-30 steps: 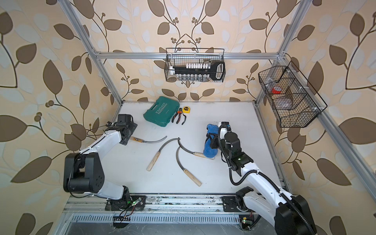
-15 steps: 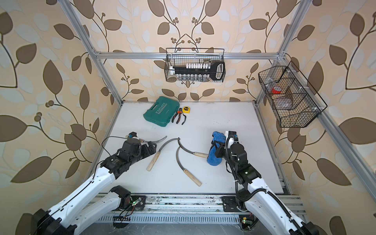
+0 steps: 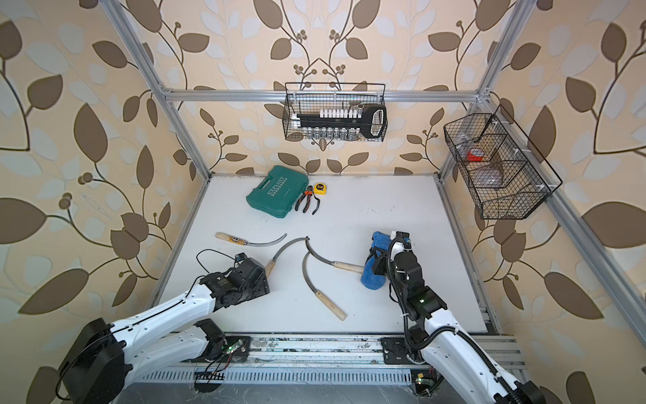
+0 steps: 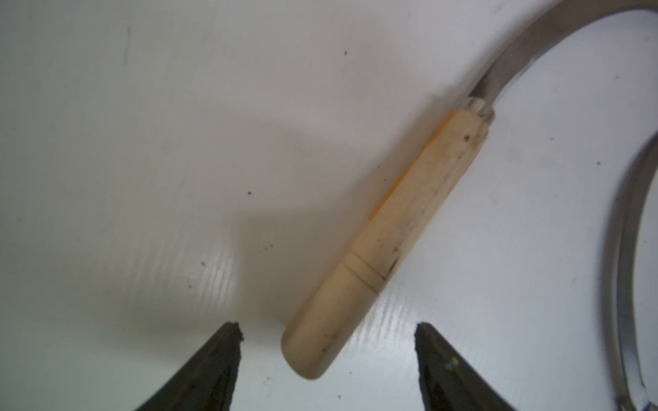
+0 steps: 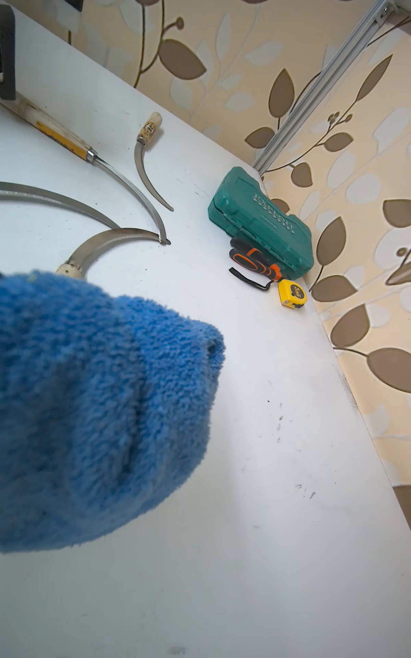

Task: Wipe small sickles with rags
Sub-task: Pick up the small sickle from the center of the board.

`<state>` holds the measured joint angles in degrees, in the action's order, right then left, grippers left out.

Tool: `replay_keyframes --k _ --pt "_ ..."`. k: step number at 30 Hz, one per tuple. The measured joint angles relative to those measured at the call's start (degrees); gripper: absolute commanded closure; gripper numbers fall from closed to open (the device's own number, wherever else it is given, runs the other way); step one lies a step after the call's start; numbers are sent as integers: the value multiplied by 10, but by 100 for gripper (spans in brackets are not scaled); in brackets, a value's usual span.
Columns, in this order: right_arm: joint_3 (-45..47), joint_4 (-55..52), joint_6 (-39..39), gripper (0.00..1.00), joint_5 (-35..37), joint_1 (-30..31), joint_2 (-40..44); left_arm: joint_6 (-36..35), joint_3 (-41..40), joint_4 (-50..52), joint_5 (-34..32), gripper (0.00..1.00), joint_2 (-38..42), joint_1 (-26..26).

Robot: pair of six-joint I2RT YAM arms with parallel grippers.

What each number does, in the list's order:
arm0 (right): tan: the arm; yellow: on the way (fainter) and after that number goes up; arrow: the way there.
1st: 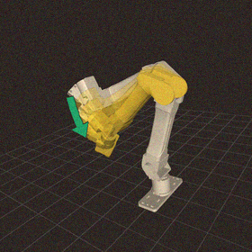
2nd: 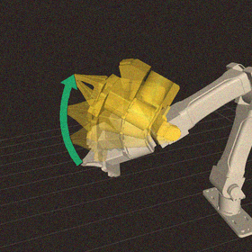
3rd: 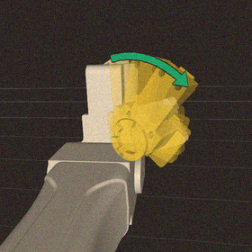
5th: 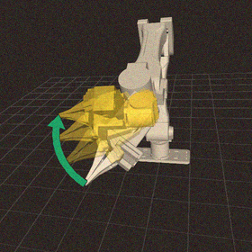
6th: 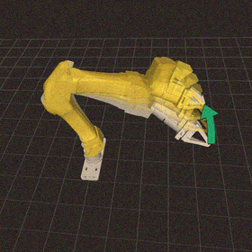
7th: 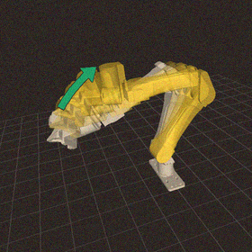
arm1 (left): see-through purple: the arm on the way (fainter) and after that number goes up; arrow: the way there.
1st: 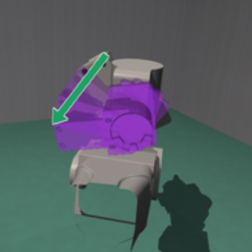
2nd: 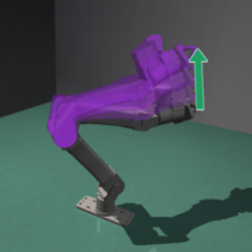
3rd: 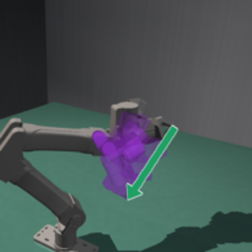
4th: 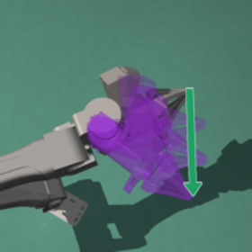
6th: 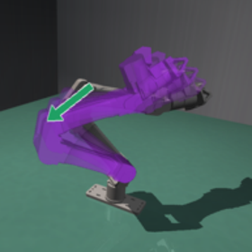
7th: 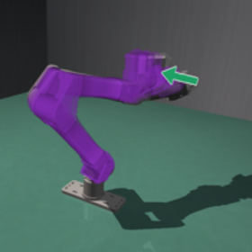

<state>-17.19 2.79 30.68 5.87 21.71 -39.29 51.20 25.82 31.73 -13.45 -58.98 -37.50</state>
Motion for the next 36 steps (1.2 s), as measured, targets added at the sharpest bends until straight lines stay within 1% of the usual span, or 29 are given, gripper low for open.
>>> replay_keyframes --k 2,5,16,20,28,36 --pt "0 0 0 100 0 0 -3 5 0 -3 -9 26 -15 -16" --pt "0 0 0 100 -1 0 -7 8 4 -7 -18 33 -37 -32" --pt "0 2 0 100 -5 0 -5 3 32 -50 -21 62 -104 -96" --pt "0 2 0 100 -5 0 -5 3 35 -66 -21 63 -120 -106" --pt "0 2 0 100 -8 0 -5 1 36 -77 -22 62 -127 -106" --pt "-6 -18 7 100 -1 0 -19 2 36 -80 -32 73 -132 -106"
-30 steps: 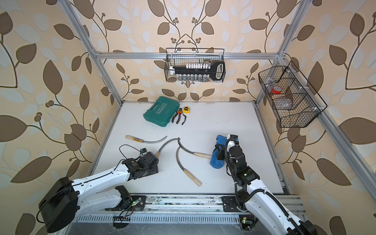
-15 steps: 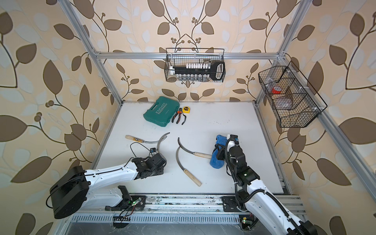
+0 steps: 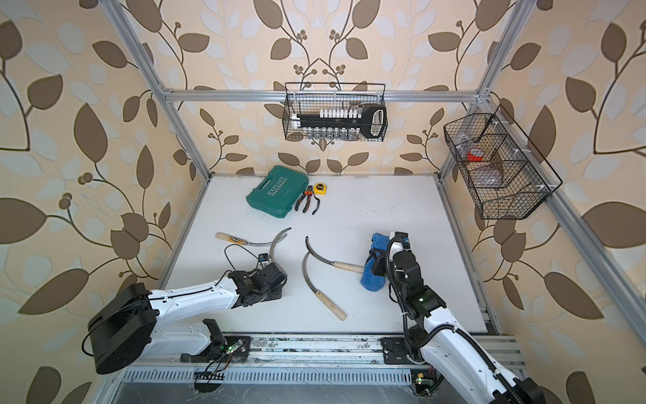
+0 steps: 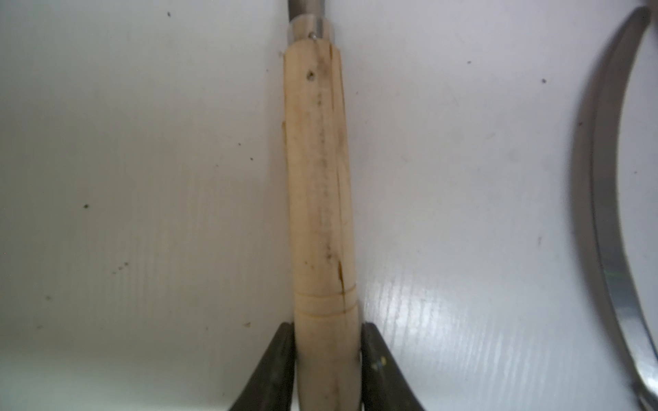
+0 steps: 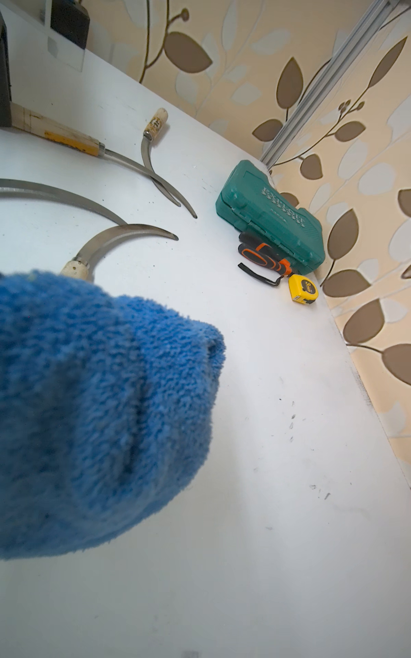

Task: Wipe small sickles with rags
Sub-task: Pick up the small sickle from the center of the board.

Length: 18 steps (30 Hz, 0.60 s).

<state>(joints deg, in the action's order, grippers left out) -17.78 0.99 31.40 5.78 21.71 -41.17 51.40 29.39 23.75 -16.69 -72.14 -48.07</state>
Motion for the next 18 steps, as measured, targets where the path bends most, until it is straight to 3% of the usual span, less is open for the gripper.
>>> replay_keyframes --k 12,18 --pt "0 -25 6 100 -4 0 24 0 9 6 -9 85 -11 0" --pt "-1 -34 9 100 -5 0 30 -3 47 64 -31 92 -10 0"
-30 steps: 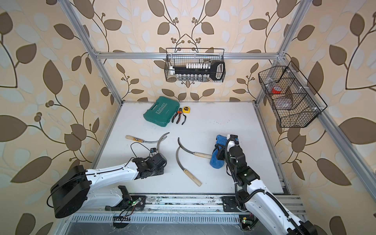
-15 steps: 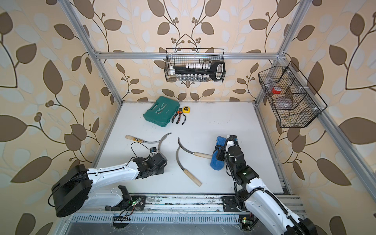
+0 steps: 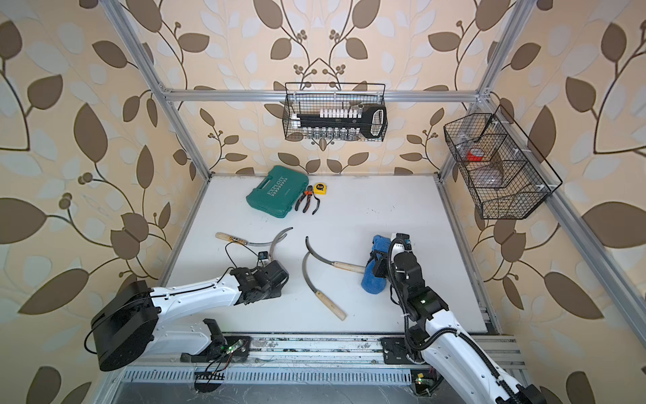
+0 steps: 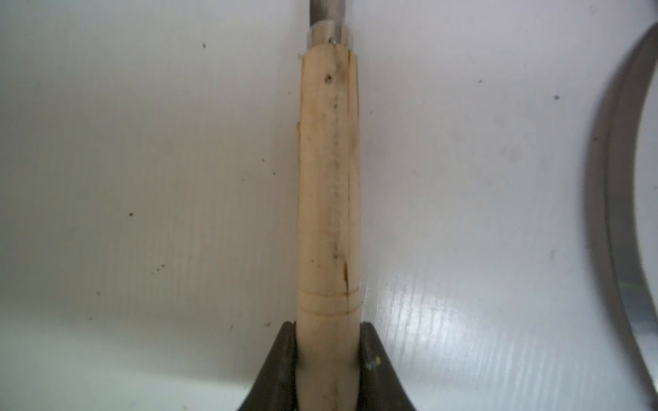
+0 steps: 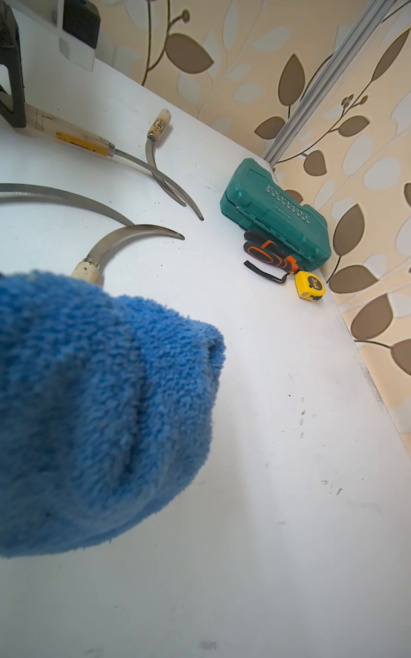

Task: Wipe small sickles with rags
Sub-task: Pick up the small sickle from the center of the board, then wipe the small sickle.

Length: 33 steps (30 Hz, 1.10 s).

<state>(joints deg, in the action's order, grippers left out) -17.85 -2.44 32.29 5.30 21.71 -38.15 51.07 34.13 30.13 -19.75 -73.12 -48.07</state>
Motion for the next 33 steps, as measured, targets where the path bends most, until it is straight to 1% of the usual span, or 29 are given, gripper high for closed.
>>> replay_keyframes --k 3,6,9,12,14,17,19,22,26,30,33 --pt "-2 -3 1 100 -7 0 -5 -17 39 29 -13 93 12 0" --pt "-12 -12 3 100 -19 0 -10 -51 77 38 -25 94 31 0" --pt "-29 -18 8 100 -32 0 -10 -106 106 27 -31 94 39 0" --pt "-53 -24 13 100 -46 0 -10 -172 134 -3 -33 97 24 0" --pt "-71 -29 16 100 -50 2 -10 -220 157 -32 -31 100 -9 0" --pt "-99 -35 17 100 -56 6 -10 -292 207 -77 -25 100 -96 0" --pt "-120 -40 17 100 -57 7 -15 -336 242 -106 -12 100 -160 0" --pt "-154 -38 12 100 -62 7 -41 -393 282 -134 20 100 -233 3" --pt "-214 -30 0 100 -73 6 -118 -443 325 -138 81 100 -285 18" --pt "-278 -9 -18 100 -103 -4 -214 -479 349 -140 128 100 -296 36" --pt "-293 10 -31 100 -124 -8 -257 -500 376 -137 153 100 -314 41"
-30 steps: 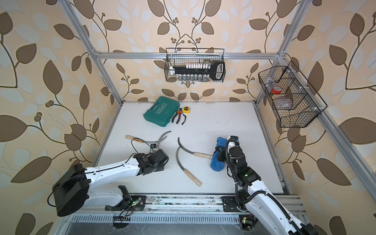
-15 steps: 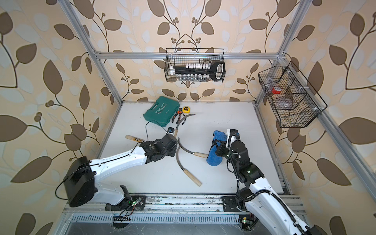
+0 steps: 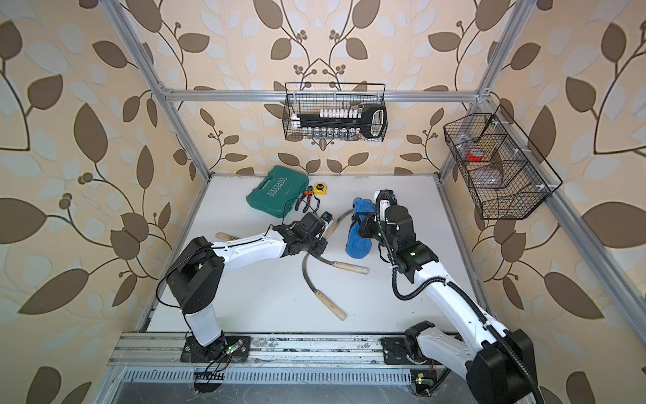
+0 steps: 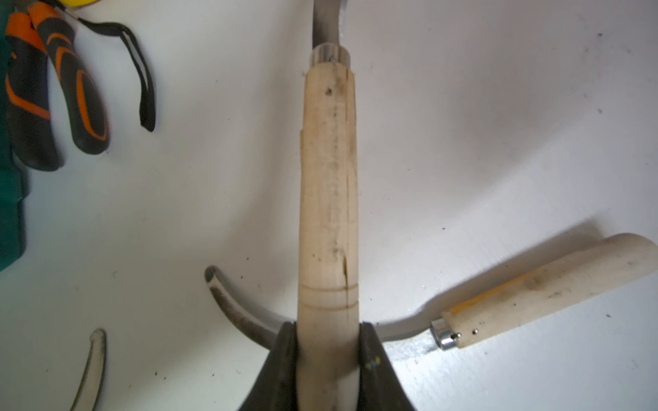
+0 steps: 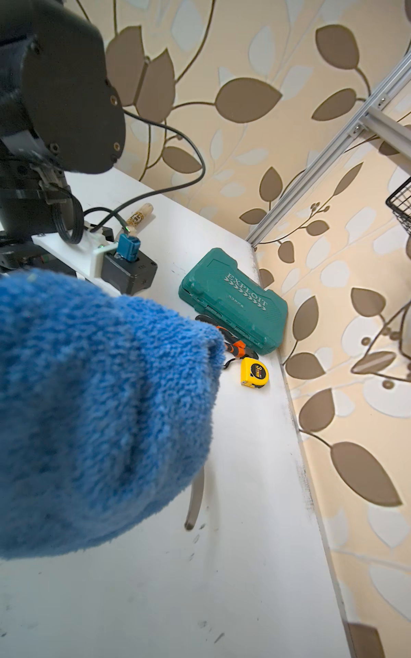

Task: Wipe small sickles with rags
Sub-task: Wipe the small sickle.

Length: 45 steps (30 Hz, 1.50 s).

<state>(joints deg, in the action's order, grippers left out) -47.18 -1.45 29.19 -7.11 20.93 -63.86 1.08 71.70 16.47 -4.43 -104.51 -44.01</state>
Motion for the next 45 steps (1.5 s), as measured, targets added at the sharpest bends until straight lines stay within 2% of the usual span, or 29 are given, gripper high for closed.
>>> replay_keyframes --k 7,13,20,25,36,45 --pt "-13 22 -21 100 -10 -3 -65 -46 10 -31 8 100 -55 3" --pt "-92 34 -25 100 -18 -8 -202 -68 -7 -65 -1 100 -64 10" --pt "-144 36 -25 100 -26 -8 -312 -71 -79 -122 3 100 -24 13" --pt "-188 33 -36 100 -25 -7 -390 -70 -144 -201 21 100 29 12" --pt "-174 25 -38 100 -3 2 -405 -64 -214 -286 88 100 89 12" --pt "-174 11 -40 100 22 27 -404 -55 -261 -353 96 100 144 12"
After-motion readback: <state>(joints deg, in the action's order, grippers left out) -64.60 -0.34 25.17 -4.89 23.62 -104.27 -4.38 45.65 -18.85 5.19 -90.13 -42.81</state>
